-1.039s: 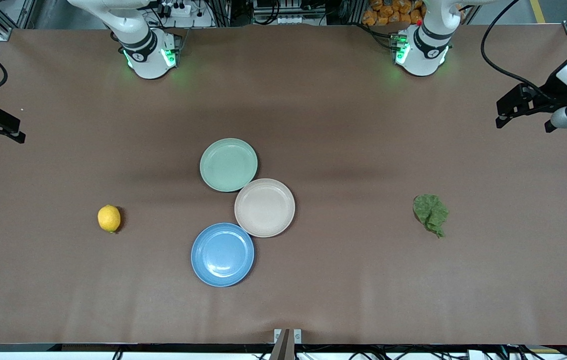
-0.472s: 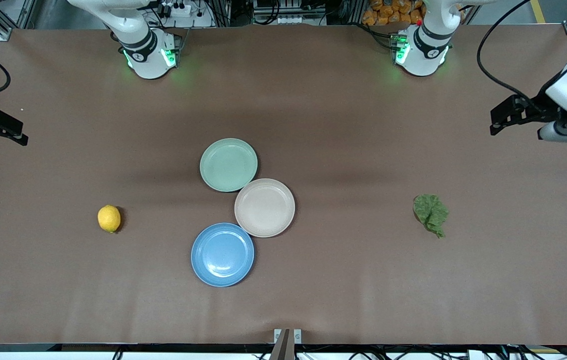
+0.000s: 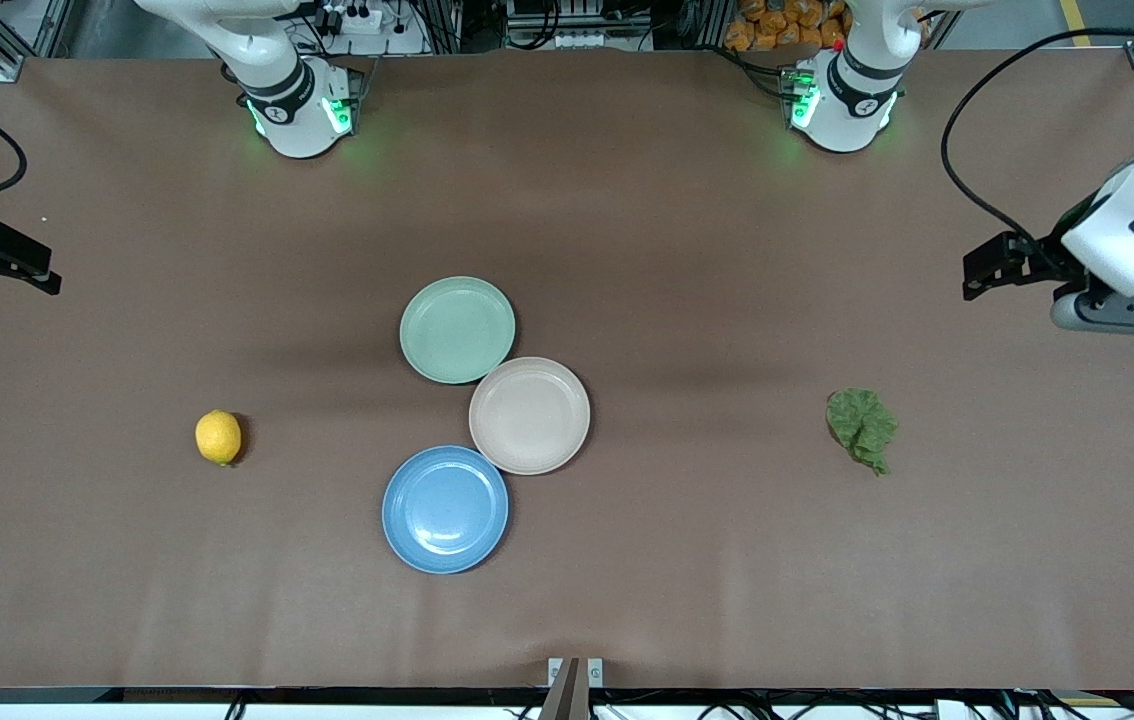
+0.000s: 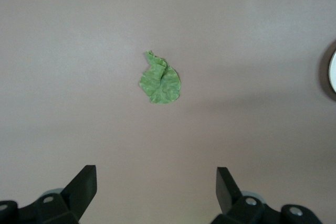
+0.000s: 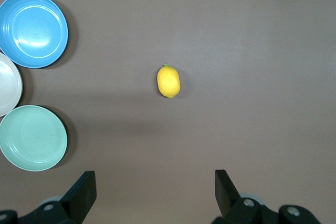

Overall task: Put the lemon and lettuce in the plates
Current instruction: 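Move the left gripper toward the green lettuce leaf, then lower the left gripper to the lettuce while the right gripper reaches the lemon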

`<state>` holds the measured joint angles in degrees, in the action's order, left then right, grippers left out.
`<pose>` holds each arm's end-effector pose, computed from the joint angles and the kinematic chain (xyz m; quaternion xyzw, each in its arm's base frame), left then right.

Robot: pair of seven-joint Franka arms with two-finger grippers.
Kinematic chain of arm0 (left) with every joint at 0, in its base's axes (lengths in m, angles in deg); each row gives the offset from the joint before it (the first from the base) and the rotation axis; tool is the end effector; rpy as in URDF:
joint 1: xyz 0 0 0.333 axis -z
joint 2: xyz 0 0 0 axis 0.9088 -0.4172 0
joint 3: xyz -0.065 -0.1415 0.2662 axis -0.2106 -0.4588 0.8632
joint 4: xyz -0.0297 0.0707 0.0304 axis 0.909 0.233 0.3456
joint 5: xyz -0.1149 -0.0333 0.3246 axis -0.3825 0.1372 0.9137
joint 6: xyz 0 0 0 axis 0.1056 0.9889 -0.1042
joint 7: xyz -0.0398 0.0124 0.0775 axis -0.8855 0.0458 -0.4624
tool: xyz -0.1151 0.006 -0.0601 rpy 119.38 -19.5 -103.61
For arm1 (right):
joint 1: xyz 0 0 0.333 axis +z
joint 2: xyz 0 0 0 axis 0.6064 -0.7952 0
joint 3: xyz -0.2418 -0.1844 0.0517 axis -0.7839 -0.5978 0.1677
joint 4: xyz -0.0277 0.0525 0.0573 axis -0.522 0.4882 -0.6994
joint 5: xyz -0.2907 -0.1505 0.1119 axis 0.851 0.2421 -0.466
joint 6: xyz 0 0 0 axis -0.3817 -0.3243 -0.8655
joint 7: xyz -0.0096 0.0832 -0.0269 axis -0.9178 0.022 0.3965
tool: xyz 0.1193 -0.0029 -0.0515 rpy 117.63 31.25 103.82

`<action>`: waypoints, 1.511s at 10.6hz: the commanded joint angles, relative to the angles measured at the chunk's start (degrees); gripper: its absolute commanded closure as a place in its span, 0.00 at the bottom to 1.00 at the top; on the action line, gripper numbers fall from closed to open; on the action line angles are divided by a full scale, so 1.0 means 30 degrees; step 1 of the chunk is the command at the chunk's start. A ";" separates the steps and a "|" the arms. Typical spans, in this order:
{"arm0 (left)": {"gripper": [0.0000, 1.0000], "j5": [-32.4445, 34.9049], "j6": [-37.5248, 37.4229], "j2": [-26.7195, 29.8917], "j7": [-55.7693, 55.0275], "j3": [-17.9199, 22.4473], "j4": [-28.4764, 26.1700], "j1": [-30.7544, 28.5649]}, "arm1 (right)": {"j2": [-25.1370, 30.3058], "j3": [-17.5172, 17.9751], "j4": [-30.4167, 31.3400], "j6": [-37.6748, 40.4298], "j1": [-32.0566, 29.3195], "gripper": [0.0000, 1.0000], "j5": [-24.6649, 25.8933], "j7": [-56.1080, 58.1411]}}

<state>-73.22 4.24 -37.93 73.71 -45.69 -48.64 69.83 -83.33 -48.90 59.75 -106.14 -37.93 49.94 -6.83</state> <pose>0.5397 -0.0646 0.5616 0.9983 -0.0526 -0.0239 0.0021 0.5209 -0.0388 0.5902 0.9994 0.0332 0.0007 0.0035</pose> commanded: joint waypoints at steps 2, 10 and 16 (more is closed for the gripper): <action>0.00 0.0297 0.0270 -0.1298 0.0510 0.0067 0.0818 -0.0001 | 0.0319 0.0180 0.0424 -0.0127 -0.0123 0.00 -0.0039 -0.0155; 0.00 0.1557 0.3284 -0.4636 0.0189 0.0067 0.0672 0.0467 | 0.0408 0.0180 0.1448 -0.0974 -0.0036 0.00 -0.0039 -0.0155; 0.00 0.1557 0.5191 -0.7214 0.0423 0.0038 0.0320 0.0380 | 0.0379 0.0151 0.4169 -0.3665 -0.0094 0.00 -0.0010 -0.0125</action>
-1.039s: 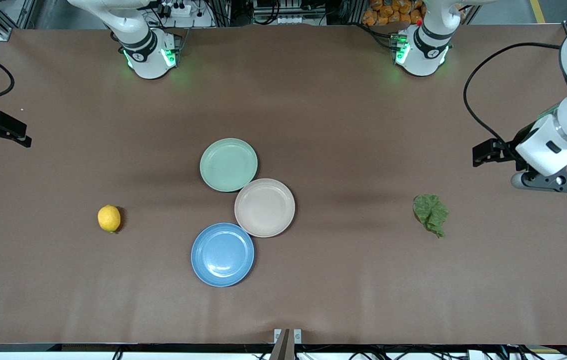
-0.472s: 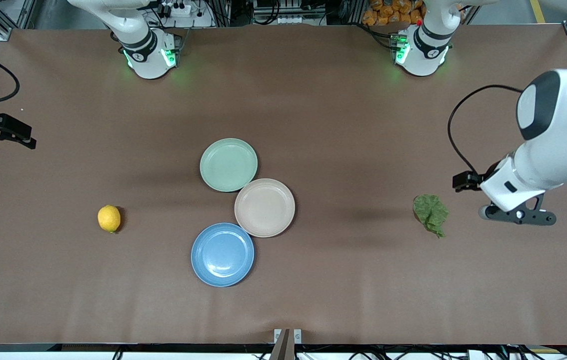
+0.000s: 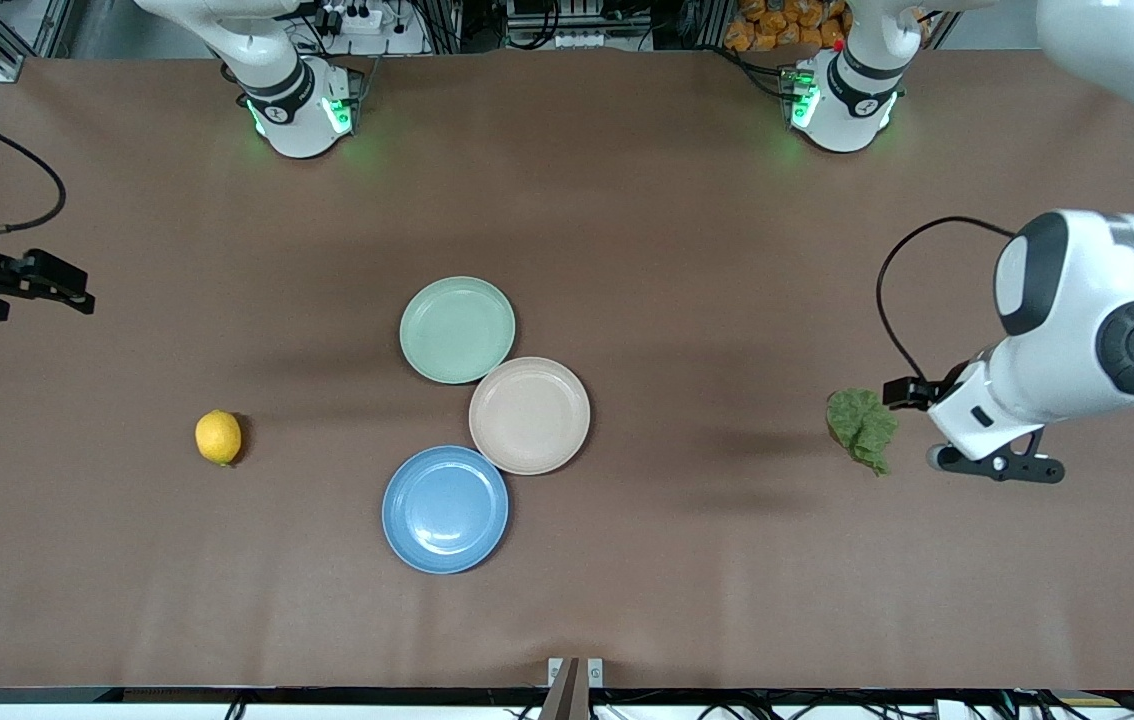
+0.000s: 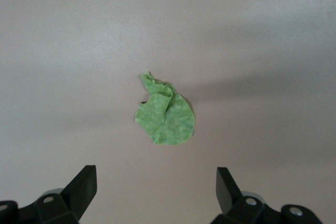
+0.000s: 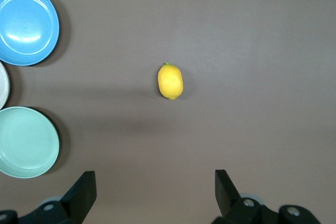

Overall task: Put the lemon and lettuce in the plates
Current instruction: 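Lower the left gripper to the lettuce while the right gripper reaches the lemon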

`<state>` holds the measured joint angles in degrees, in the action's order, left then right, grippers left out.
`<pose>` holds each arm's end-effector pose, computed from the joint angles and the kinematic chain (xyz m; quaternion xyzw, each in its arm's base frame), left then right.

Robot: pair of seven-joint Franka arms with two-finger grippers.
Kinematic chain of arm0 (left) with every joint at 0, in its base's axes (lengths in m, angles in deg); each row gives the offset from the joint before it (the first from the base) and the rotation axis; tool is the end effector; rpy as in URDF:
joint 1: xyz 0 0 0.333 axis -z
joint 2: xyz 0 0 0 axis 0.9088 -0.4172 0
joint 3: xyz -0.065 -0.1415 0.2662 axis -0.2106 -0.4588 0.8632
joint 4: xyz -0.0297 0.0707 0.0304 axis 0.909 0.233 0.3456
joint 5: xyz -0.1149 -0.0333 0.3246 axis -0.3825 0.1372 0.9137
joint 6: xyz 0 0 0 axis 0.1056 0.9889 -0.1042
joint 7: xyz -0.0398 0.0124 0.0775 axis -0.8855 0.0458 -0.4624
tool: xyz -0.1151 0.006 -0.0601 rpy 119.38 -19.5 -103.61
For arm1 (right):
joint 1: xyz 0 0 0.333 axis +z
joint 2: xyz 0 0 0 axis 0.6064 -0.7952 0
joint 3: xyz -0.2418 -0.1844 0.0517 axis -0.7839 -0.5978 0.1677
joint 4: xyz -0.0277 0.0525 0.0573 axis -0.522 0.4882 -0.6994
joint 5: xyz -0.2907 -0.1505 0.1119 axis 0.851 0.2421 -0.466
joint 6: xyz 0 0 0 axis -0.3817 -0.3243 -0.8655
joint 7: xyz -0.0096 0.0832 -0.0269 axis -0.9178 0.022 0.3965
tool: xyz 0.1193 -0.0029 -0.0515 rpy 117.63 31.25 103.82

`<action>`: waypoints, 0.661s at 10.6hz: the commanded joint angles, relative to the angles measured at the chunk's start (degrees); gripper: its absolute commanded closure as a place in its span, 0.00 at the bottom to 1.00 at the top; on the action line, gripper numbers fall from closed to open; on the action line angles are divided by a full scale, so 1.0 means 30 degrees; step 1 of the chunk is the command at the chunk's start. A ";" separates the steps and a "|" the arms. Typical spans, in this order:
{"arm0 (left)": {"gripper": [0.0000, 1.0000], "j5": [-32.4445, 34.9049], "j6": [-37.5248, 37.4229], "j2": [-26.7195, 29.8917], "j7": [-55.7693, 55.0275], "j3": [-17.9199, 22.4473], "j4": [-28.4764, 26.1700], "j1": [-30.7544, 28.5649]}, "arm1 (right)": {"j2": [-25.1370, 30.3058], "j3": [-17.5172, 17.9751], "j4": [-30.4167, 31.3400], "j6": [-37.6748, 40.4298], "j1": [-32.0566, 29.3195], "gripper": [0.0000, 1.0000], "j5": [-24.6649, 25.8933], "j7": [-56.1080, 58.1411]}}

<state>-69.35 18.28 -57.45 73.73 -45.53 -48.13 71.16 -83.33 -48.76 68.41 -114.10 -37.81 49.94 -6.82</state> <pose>0.6219 -0.0782 0.3831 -0.9950 0.0713 0.0649 0.0272 0.5282 -0.0371 0.5376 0.9993 0.0358 -0.0054 0.0028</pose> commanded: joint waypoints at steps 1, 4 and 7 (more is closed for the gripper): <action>0.00 0.0268 0.0659 -0.0915 0.0447 -0.0016 0.0062 -0.0006 | 0.0350 0.0105 0.1723 -0.1626 -0.0132 0.00 -0.0009 -0.0126; 0.00 0.0297 0.2439 -0.1413 0.0477 -0.0016 -0.0988 0.0024 | 0.0145 0.0105 0.2982 -0.3150 -0.0161 0.00 -0.0009 -0.0126; 0.00 0.0414 0.3822 -0.2290 0.0506 -0.0016 -0.1257 0.0053 | -0.0526 0.0076 0.4098 -0.4822 -0.0220 0.00 -0.0009 -0.0184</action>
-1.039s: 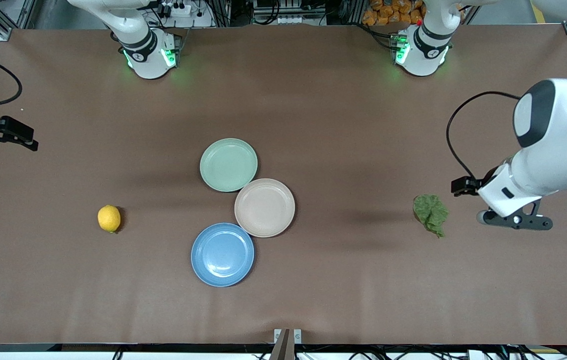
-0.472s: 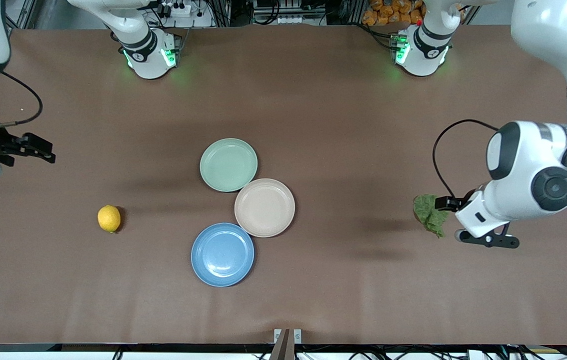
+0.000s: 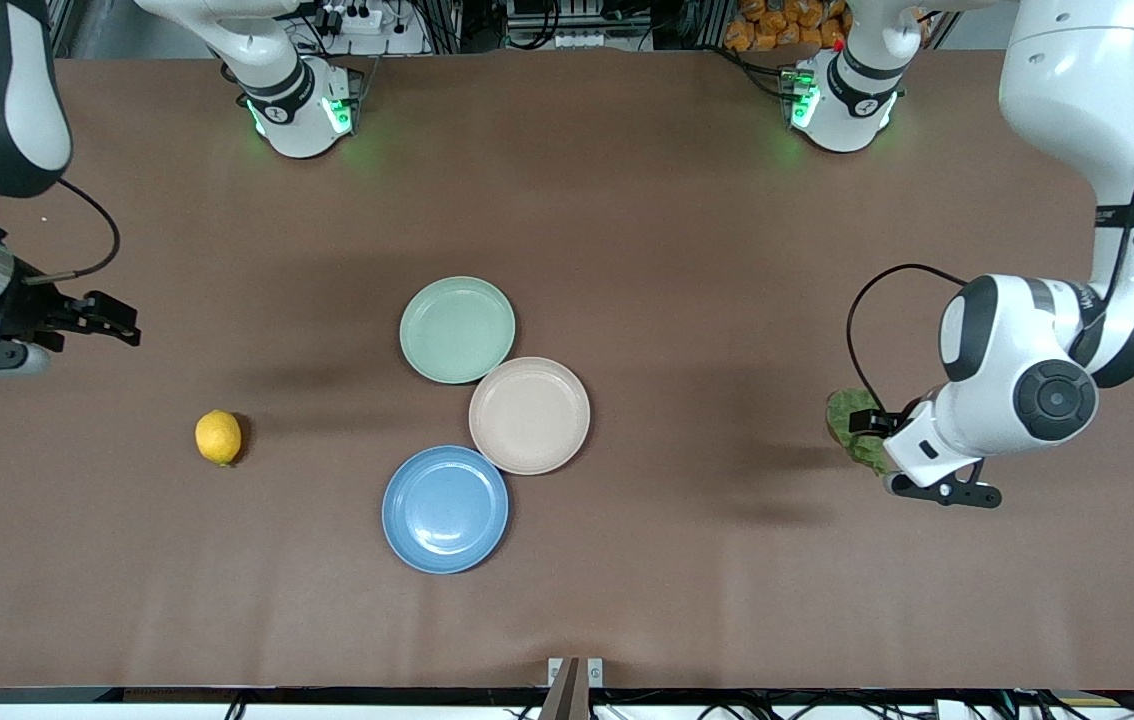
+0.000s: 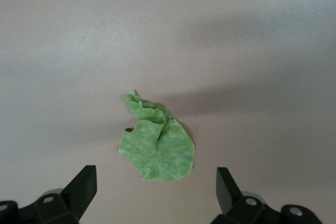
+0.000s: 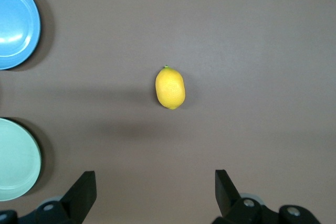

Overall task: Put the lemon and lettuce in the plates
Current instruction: 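Lower the left gripper to the lettuce while the right gripper reaches the lemon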

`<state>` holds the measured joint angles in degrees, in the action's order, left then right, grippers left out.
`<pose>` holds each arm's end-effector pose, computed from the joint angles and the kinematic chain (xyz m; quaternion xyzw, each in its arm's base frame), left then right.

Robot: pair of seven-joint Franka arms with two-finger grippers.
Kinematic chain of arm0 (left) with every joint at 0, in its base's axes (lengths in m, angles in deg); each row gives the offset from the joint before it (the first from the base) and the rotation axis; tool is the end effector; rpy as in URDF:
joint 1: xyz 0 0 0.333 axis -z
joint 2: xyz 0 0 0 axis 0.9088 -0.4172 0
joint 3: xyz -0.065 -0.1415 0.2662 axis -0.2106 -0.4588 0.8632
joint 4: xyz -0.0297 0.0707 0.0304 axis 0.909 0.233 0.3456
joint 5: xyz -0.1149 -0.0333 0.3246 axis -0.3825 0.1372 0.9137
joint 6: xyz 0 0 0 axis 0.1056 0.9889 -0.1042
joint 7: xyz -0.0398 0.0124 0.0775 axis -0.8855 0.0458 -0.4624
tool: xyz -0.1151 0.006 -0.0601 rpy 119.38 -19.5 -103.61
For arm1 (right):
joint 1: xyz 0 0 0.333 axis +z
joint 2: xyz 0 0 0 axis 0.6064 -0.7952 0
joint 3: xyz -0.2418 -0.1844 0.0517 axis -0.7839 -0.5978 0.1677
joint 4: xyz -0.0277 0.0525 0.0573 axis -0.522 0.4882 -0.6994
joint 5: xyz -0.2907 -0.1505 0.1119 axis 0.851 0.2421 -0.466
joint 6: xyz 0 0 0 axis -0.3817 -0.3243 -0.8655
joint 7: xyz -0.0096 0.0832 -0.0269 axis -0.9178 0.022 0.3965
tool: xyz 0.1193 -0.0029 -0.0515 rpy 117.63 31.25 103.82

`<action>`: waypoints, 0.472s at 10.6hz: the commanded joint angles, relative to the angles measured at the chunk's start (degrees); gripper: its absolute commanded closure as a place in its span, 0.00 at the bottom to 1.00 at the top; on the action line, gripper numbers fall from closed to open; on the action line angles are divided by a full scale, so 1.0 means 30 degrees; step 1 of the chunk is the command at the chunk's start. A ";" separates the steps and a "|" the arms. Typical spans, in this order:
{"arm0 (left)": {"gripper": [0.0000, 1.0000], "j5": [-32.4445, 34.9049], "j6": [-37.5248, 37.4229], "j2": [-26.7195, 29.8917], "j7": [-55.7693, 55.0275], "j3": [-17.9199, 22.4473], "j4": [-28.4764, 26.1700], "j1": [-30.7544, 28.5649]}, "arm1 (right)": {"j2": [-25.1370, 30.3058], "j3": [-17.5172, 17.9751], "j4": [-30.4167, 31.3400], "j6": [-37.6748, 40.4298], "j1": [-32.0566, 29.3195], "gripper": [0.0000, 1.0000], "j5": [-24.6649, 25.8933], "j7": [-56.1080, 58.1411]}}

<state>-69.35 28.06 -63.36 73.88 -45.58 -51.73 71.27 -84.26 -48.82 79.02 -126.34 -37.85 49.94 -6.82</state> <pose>0.6329 -0.0830 0.3042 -0.9947 0.0781 0.0628 0.0228 0.5340 -0.0384 0.4675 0.9994 0.0353 0.0007 0.0039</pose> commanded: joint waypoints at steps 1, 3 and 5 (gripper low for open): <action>0.00 0.0414 0.0883 -0.0584 0.0454 0.0001 -0.0086 0.0046 | -0.0539 0.0097 0.0738 -0.1008 -0.0235 0.00 -0.0009 -0.0184; 0.00 0.0530 0.1003 -0.1141 0.0483 0.0001 -0.0086 0.0134 | -0.1271 0.0097 0.1060 -0.1563 -0.0294 0.00 -0.0009 -0.0272; 0.00 0.0560 0.1003 -0.1493 0.0658 0.0001 -0.0057 0.0134 | -0.2061 0.0097 0.1558 -0.2906 -0.0294 0.00 -0.0038 -0.0331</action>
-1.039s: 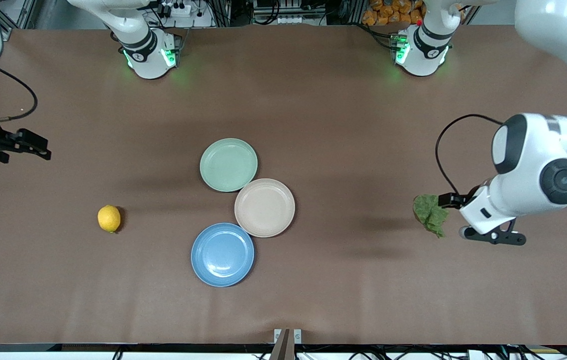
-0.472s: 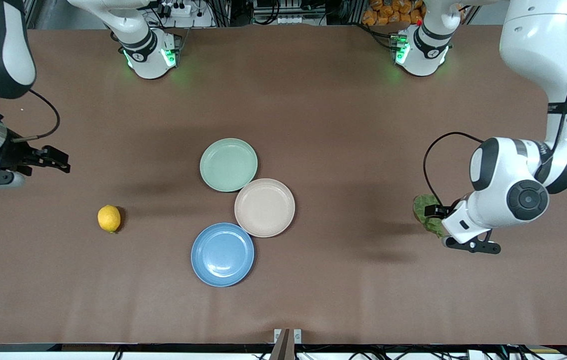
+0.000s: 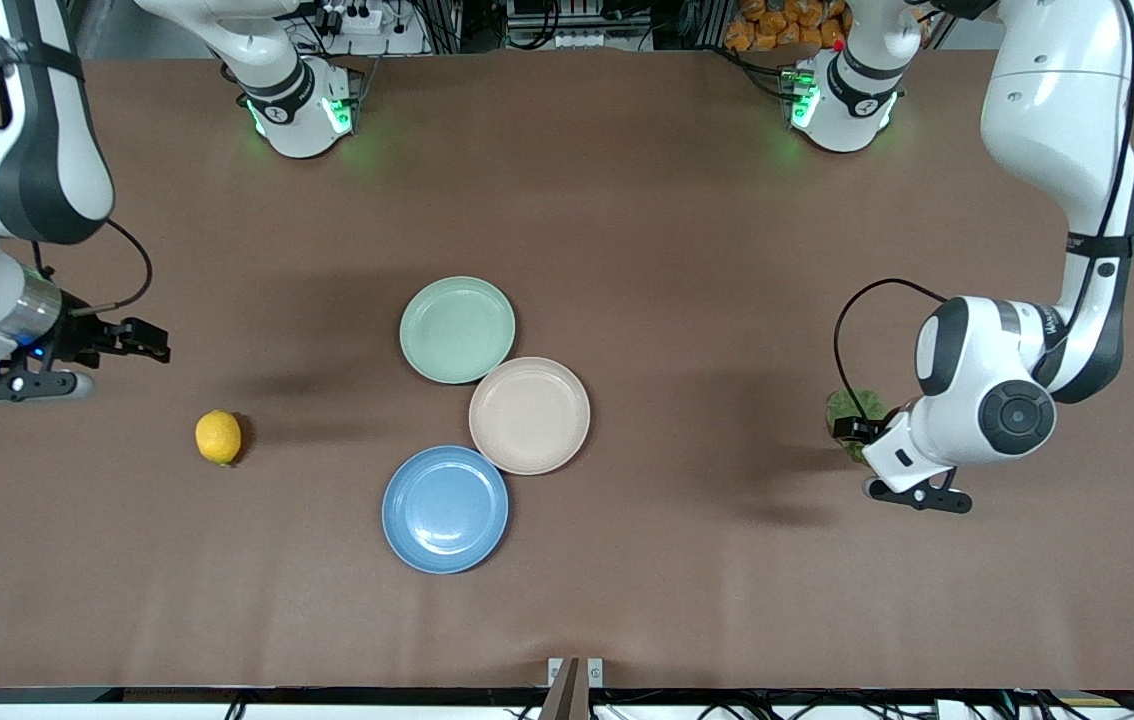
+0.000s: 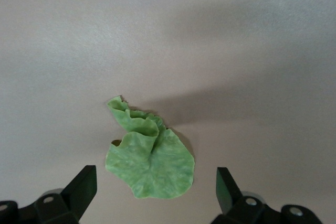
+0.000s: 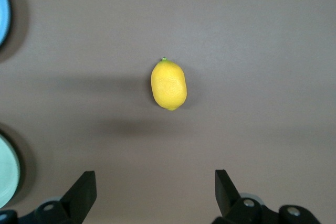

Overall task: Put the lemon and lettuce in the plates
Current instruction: 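Lower the left gripper to the lettuce while the right gripper reaches the lemon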

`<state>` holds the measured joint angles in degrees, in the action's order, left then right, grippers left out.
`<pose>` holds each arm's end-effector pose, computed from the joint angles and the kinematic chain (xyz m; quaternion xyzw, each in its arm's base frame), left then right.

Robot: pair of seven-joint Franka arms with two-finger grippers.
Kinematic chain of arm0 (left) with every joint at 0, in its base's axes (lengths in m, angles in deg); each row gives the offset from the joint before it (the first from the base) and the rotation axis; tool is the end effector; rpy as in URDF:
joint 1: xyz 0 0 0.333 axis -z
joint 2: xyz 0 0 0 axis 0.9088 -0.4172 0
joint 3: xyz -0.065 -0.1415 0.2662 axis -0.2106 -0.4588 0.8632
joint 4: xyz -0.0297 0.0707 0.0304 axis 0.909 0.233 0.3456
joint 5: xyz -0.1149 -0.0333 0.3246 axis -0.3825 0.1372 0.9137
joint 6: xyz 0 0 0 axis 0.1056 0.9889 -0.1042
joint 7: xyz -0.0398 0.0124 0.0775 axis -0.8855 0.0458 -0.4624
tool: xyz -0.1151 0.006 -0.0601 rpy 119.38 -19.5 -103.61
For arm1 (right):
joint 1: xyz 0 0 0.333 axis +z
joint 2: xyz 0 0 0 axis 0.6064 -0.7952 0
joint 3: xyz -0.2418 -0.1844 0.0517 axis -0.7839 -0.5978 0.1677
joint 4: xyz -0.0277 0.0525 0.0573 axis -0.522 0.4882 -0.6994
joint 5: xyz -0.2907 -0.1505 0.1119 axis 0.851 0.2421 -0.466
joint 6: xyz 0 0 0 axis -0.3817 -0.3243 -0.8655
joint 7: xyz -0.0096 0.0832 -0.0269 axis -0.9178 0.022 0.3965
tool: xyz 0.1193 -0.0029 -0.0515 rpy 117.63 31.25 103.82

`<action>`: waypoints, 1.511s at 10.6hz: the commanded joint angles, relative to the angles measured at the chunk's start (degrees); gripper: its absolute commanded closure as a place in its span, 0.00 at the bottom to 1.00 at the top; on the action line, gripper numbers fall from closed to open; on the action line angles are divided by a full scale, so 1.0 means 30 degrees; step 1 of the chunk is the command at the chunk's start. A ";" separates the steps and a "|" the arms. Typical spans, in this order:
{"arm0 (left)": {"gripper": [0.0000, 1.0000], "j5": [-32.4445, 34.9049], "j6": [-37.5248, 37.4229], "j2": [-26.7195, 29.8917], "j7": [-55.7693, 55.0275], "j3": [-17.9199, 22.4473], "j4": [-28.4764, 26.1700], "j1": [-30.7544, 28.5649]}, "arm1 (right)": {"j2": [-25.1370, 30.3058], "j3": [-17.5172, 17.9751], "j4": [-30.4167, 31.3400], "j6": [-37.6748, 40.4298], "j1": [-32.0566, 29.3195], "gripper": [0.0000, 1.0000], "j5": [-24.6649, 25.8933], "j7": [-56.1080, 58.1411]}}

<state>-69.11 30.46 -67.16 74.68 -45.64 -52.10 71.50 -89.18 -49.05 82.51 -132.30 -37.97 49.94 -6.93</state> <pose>0.6334 -0.0864 0.2621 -0.9926 0.0896 0.0782 0.0230 0.5444 -0.0420 0.4041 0.9993 0.0317 -0.0208 0.0045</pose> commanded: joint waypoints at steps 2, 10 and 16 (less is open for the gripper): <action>0.00 0.0508 0.0466 -0.0665 0.0395 0.0022 0.0067 0.0087 | -0.1270 0.0172 0.0807 -0.2415 -0.0372 0.00 -0.0037 -0.0296; 0.00 0.1118 0.0848 -0.2218 0.0512 0.0051 0.0096 0.0087 | -0.4844 0.0172 0.0808 -0.6723 -0.0373 0.00 -0.0037 -0.0325; 0.00 0.1387 0.1286 -0.2425 0.1977 0.0022 0.0096 -0.0412 | -0.7102 0.0172 0.0895 -0.9654 -0.0344 0.00 -0.0212 -0.0442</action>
<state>-65.42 33.43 -74.17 79.60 -45.44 -52.20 70.47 -109.28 -49.20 85.17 -159.42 -38.20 49.83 -7.56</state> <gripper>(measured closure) 0.000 0.000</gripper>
